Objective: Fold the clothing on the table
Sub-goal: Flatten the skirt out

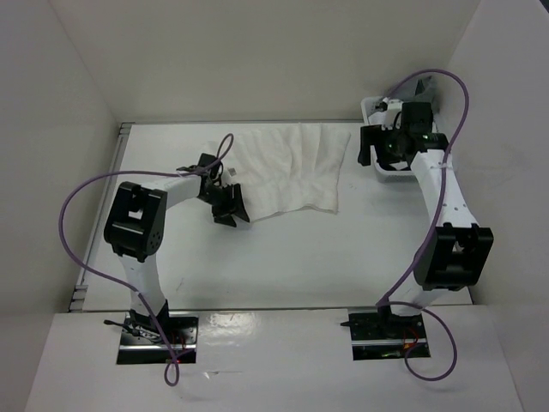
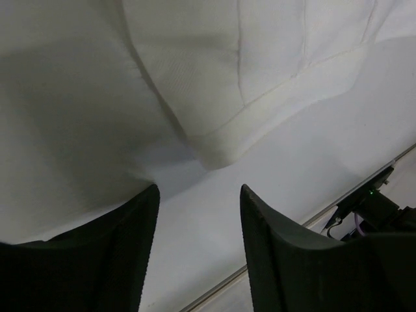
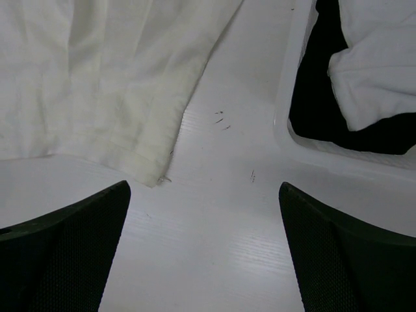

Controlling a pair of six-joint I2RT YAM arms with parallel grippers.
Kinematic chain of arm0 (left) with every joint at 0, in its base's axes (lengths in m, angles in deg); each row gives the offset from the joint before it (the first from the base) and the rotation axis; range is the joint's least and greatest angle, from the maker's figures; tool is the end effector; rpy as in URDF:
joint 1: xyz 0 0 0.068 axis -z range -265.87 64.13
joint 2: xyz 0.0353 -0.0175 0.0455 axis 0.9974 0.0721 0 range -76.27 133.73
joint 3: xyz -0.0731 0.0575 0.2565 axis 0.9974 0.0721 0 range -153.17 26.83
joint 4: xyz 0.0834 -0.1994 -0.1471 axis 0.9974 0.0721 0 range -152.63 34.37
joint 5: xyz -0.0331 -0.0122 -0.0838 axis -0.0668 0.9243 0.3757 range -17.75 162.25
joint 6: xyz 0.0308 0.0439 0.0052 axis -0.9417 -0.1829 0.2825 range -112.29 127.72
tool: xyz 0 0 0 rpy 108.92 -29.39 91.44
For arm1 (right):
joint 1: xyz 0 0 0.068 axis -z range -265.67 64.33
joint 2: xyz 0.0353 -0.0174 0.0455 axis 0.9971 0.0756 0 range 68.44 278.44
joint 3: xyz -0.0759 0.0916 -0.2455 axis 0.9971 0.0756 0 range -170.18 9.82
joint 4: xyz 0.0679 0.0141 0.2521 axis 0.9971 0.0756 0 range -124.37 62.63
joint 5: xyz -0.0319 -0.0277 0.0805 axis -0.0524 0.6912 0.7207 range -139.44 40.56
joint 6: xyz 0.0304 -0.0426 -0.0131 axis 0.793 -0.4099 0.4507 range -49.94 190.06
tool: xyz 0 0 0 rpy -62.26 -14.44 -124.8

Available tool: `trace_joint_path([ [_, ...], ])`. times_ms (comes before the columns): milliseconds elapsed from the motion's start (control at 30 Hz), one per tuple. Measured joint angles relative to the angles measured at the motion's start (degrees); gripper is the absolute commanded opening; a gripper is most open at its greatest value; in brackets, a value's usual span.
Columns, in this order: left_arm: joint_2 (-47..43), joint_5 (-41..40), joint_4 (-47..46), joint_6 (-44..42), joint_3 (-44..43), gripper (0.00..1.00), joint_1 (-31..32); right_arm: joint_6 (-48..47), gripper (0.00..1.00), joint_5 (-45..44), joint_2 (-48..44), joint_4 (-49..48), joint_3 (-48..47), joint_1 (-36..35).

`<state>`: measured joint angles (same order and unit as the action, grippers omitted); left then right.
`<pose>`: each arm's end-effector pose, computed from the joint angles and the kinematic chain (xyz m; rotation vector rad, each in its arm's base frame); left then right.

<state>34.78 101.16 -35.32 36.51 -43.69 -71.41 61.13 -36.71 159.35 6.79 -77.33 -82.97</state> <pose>0.3635 -0.1113 0.1490 -0.2121 2.8334 -0.8848 0.3497 -0.0086 0.3445 -0.2349 2.3244 0.1608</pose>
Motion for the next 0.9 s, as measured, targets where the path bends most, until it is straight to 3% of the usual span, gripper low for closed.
trace_joint_path([
  [200,2.54,-0.20,-0.37,3.10,-1.77,0.40,1.49,-0.13,0.99,1.90,-5.05,-0.48,1.46,3.37],
  [600,5.99,-0.22,-0.22,7.37,-5.99,0.37,1.55,-0.76,0.99,4.35,-6.16,-1.16,4.74,4.72],
  [667,5.99,-0.35,-0.20,7.65,-6.01,0.29,1.55,-0.85,0.99,4.66,-6.16,-1.20,4.74,4.72],
  [700,6.08,-0.66,-0.20,7.69,-6.01,0.16,1.55,-0.96,0.99,4.70,-6.16,-1.20,4.74,4.72],
  [800,6.56,-1.44,-0.39,7.74,-6.01,0.00,1.55,-1.03,0.99,4.74,-6.16,-1.31,5.03,4.72],
  [900,6.62,-1.49,-0.09,7.41,-6.29,0.00,1.51,-1.22,0.99,5.42,-6.16,-1.55,6.56,4.72],
])
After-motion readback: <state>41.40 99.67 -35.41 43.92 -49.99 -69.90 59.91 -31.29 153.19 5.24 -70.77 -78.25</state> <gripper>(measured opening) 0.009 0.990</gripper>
